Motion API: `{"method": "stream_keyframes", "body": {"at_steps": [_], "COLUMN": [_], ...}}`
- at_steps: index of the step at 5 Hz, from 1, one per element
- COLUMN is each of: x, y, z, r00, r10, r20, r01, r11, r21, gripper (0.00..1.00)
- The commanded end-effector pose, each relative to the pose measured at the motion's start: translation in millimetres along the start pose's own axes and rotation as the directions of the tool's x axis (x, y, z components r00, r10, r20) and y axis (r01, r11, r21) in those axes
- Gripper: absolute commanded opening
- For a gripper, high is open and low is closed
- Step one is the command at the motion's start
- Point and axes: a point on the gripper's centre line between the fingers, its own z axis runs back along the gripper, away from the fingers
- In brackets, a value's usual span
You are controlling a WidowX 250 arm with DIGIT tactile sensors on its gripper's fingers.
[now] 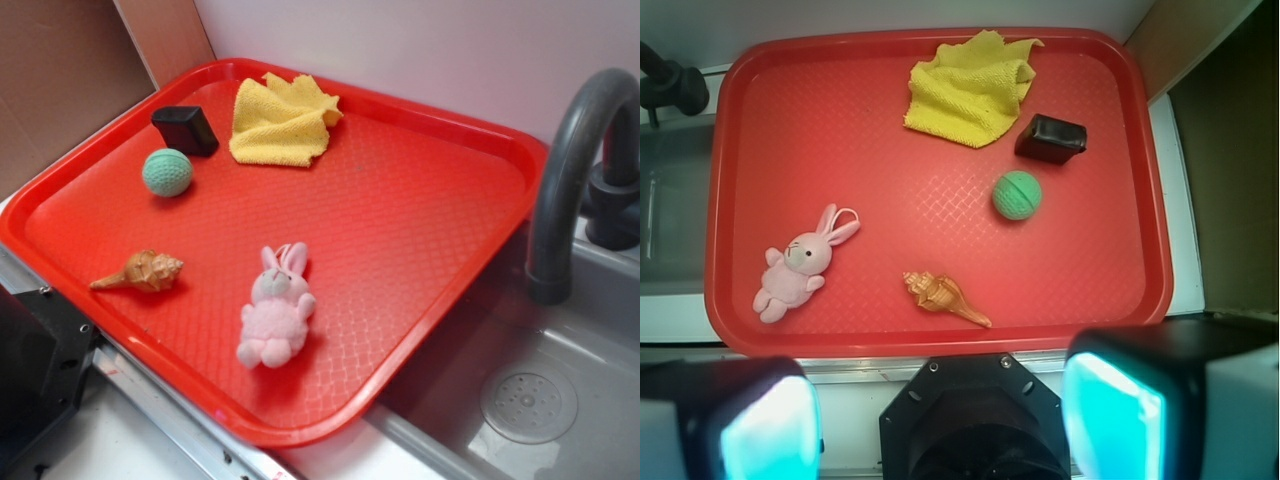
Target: Grab the pink bunny.
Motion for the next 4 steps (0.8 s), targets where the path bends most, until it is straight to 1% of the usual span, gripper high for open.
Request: {"method": "stream_keyframes", "body": {"at_steps": [1, 2, 3, 4], "x": [0.0, 6.3, 10.6, 15.9], "y": [0.0, -10.8, -21.6, -41.5], "z": [0.0, -3.1, -9.8, -24.0], "r00": [1.0, 0.977, 0.921, 0.898], "r10": [0.0, 0.205, 0.38, 0.428], "r20": [0.0, 0.059, 0.085, 0.104], "r01": [0.0, -0.209, -0.383, -0.423], "r11": [1.0, 0.975, 0.924, 0.904], "r21": [0.0, 0.069, 0.015, -0.07], "gripper": [1.0, 1.0, 1.0, 1.0]}}
